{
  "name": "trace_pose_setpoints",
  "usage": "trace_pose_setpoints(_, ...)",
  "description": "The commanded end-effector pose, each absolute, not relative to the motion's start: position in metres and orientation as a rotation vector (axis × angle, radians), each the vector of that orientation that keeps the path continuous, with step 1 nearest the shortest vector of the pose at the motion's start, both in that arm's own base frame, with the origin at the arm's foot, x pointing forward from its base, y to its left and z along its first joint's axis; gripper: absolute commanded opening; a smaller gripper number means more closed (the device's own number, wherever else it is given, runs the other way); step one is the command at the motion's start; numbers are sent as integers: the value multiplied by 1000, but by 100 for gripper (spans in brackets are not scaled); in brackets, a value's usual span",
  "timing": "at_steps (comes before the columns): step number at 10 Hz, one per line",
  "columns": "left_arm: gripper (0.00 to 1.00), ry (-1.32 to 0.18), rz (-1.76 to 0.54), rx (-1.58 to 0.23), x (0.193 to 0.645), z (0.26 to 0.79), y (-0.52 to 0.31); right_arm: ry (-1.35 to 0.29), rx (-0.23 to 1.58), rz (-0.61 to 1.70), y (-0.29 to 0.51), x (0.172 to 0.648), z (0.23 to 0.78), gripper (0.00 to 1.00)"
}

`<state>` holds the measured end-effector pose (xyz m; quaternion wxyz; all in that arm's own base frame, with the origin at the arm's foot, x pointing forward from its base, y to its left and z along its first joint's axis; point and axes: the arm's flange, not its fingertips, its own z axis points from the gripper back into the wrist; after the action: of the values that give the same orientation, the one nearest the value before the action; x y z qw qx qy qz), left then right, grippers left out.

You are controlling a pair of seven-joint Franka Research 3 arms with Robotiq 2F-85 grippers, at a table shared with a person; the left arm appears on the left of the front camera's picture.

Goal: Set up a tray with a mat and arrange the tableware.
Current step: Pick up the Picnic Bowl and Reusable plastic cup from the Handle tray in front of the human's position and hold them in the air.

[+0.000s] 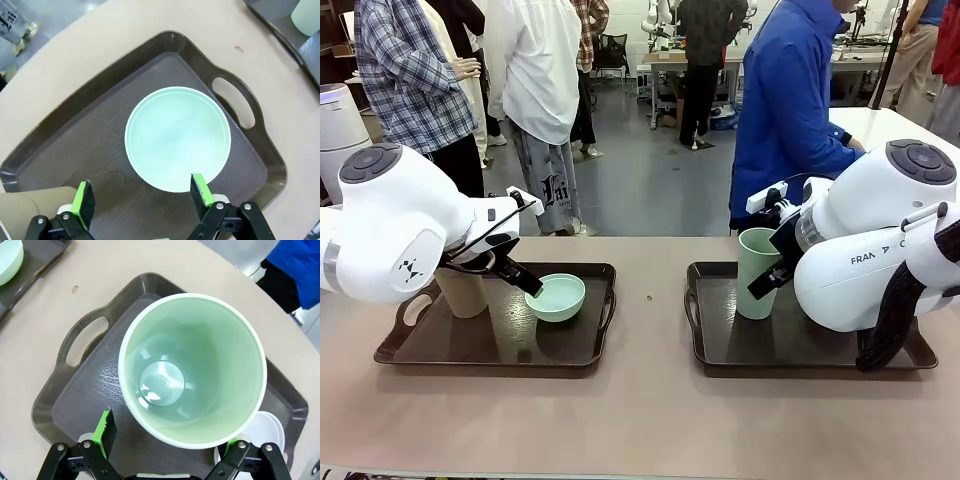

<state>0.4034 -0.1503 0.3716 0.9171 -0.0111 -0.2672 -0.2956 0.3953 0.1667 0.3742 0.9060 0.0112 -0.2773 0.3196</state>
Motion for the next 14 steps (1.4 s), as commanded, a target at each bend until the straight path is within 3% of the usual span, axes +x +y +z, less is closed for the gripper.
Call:
trace_pose_setpoints(1, 100, -550, -608, -23, 403, 372, -150, -573, 23, 660, 167, 395, 374, 100)
trace_pose_setpoints(7, 100, -550, -608, -23, 403, 372, -150, -526, -19, 590, 161, 389, 371, 100)
trace_pose_setpoints(10, 100, -454, -494, -23, 353, 402, -183, -365, -50, 345, 149, 341, 393, 100)
trace_pose_setpoints(14, 100, -287, -461, 33, 272, 444, -165, -214, -45, 214, 130, 234, 443, 100)
